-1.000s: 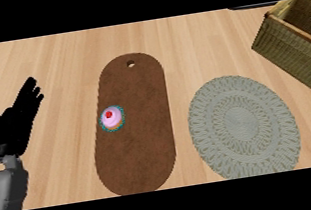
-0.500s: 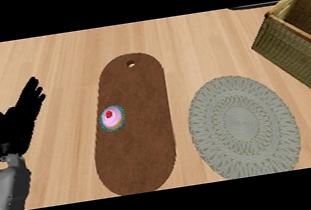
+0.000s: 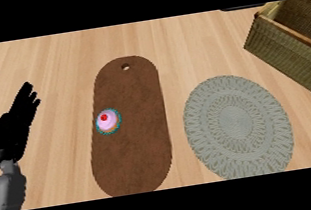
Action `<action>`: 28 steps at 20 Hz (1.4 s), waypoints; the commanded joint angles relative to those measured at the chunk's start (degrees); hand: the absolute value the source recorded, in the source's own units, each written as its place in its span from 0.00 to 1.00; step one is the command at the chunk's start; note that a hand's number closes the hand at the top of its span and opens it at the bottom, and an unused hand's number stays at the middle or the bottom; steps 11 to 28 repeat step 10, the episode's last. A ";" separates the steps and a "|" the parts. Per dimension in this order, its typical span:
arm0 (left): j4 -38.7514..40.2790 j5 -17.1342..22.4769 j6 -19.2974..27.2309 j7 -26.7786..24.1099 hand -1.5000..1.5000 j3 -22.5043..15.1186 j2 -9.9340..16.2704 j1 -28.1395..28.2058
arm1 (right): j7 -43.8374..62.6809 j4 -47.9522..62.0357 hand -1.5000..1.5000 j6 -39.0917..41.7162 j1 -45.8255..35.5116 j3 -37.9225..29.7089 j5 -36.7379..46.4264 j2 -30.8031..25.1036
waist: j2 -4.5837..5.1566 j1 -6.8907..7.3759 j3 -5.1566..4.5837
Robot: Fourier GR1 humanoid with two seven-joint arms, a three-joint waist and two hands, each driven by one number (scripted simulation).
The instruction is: Pick the squash from the placemat and place it in the basket
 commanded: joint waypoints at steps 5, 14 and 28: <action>-1.24 0.51 -0.09 0.08 0.50 1.37 0.66 2.73 | 3.66 -28.88 0.00 14.84 21.06 -4.13 -13.61 2.25 | -0.61 -1.97 0.01; -1.97 0.04 -0.35 -1.90 0.50 0.61 -0.44 5.08 | 2.43 -42.47 0.00 22.26 35.26 -12.65 -25.98 2.23 | -0.26 -1.67 0.08; -1.97 0.04 -0.35 -1.90 0.50 0.61 -0.44 5.08 | 2.43 -42.47 0.00 22.26 35.26 -12.65 -25.98 2.23 | -0.26 -1.67 0.08</action>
